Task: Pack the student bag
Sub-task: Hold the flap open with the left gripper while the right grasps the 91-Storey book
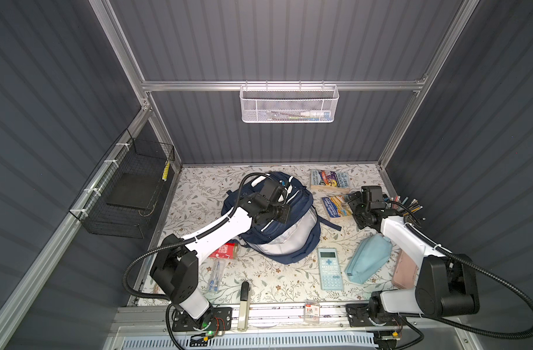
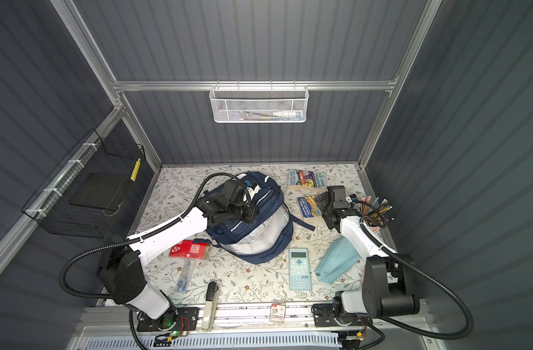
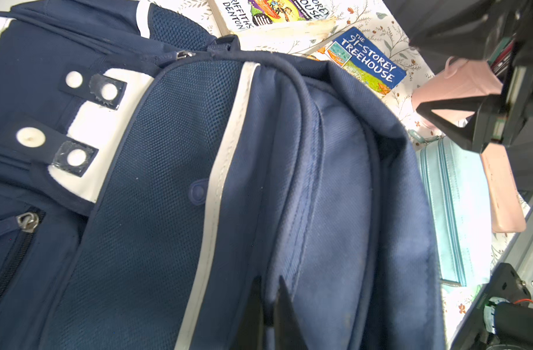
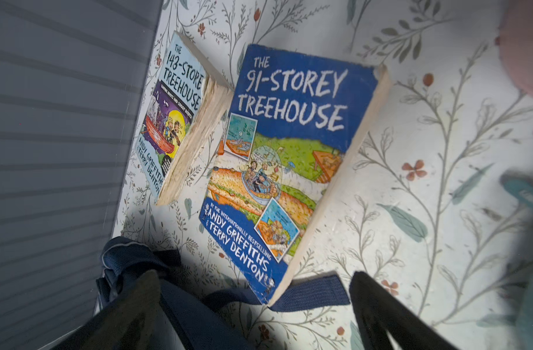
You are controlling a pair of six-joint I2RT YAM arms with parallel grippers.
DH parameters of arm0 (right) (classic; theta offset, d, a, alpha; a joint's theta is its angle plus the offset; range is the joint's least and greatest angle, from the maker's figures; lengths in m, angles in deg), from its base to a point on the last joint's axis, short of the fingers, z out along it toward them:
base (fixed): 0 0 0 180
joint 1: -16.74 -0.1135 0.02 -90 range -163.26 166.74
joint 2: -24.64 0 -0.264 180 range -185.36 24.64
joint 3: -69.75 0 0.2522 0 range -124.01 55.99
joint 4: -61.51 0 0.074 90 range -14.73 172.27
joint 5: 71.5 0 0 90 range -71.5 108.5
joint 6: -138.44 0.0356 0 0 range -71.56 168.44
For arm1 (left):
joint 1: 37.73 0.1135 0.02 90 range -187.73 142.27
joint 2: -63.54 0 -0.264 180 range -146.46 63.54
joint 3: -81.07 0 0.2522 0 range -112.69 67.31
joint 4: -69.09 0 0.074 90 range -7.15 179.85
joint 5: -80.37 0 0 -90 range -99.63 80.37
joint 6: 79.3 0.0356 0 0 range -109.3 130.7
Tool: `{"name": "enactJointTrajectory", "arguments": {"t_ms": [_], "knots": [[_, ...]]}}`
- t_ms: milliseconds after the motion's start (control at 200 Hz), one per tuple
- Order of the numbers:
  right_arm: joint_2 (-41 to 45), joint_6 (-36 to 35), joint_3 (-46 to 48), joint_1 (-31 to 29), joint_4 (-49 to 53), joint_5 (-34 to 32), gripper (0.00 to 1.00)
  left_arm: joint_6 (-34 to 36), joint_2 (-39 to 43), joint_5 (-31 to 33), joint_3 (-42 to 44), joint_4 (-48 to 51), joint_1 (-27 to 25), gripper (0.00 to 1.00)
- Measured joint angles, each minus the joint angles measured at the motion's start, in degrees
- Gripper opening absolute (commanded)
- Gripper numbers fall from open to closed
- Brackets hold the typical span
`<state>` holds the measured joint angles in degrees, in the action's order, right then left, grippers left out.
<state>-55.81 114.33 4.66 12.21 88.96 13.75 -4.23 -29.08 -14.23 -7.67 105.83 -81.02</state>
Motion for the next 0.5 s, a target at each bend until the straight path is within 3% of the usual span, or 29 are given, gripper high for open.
{"name": "enactJointTrajectory", "arguments": {"t_ms": [265,500], "knots": [[-8.3,-3.4,-1.5,1.1,2.8,2.3,0.99,-0.5,0.2,-0.3,1.9,-2.2,0.0,0.0],[-11.1,-1.8,2.2,2.8,1.3,6.0,0.99,-0.5,0.6,-0.7,3.6,-3.7,0.0,0.0]]}}
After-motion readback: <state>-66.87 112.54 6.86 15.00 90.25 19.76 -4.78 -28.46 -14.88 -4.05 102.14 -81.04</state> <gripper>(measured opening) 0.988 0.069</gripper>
